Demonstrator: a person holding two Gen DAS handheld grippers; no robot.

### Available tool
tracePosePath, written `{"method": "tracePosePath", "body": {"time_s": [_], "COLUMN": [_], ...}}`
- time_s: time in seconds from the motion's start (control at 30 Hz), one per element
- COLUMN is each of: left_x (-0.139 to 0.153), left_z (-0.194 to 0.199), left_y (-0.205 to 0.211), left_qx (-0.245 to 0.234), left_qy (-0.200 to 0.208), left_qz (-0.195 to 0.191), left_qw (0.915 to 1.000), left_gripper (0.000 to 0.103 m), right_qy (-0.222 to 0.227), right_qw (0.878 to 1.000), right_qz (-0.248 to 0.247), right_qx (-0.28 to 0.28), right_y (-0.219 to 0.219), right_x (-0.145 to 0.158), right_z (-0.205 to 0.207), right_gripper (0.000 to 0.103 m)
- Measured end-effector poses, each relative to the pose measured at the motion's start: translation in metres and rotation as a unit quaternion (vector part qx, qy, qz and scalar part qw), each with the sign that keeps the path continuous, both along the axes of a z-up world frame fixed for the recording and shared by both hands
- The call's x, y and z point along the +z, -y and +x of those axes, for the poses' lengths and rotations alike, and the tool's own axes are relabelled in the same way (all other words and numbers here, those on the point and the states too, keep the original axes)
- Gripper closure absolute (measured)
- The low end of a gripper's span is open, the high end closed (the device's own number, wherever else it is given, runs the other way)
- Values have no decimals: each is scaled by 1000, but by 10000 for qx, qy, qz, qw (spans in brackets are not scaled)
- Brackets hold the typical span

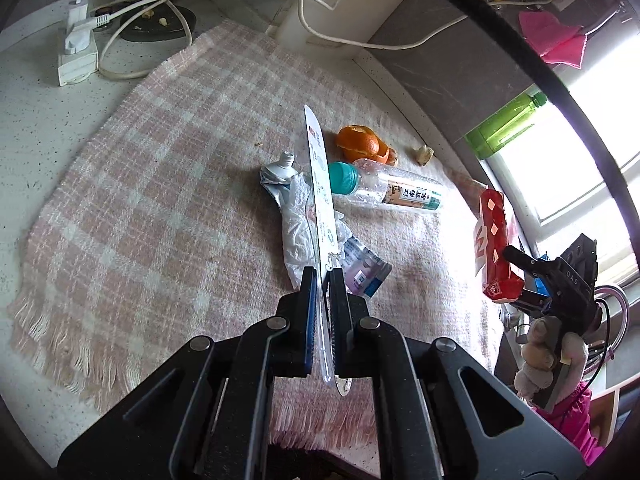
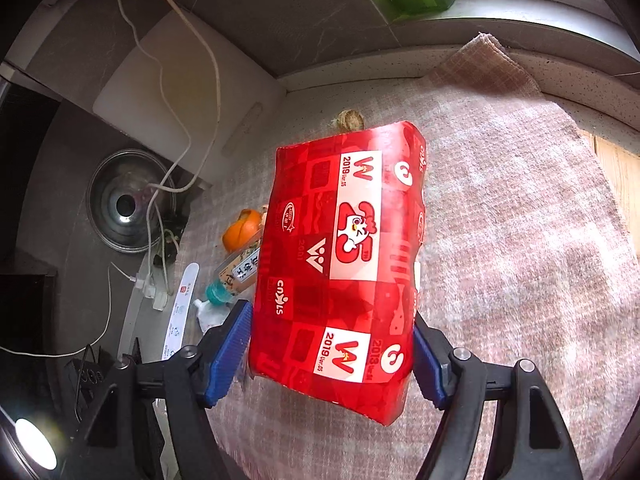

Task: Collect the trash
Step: 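Grasp the white toothpaste box with the left tool while the right tool grasps the red snack bag, then carry the white box and red bag with both tools to the wastebasket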

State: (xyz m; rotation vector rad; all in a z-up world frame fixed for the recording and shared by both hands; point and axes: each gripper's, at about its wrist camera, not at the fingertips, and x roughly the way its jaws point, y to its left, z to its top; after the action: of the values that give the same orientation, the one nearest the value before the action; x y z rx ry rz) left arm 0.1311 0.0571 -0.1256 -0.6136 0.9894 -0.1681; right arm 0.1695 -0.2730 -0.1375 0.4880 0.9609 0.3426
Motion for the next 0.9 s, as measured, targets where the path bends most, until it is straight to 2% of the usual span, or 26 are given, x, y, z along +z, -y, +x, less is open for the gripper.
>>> {"method": "tracePosePath", "body": {"time_s": [0.17,0.33,0.7,0.9], "left_x": [6,8,8,3], "left_z": [-29,-62,-134,-170], "left_y": [-6,-7,-8,-9], "left_qx": [-34,-166,-320,-368], "left_qy": [37,0,-82,-173], "left_qz": [-36,140,269,250], "left_qw": [10000,9998,9991,9989], "left_gripper": [99,99,99,99], "right_qy": [22,-59,-108,-269], "right_qw": [9996,9985,9936,9900], "right_qz": [81,78,-87,-135], "right_qx": [266,546,1123,1378], "right_y": [-14,-36,-89,-112], "right_x": [-1,-10,-22,-39], "right_z": [-31,-62,-127,-153], "right_gripper": [28,28,28,28]}}
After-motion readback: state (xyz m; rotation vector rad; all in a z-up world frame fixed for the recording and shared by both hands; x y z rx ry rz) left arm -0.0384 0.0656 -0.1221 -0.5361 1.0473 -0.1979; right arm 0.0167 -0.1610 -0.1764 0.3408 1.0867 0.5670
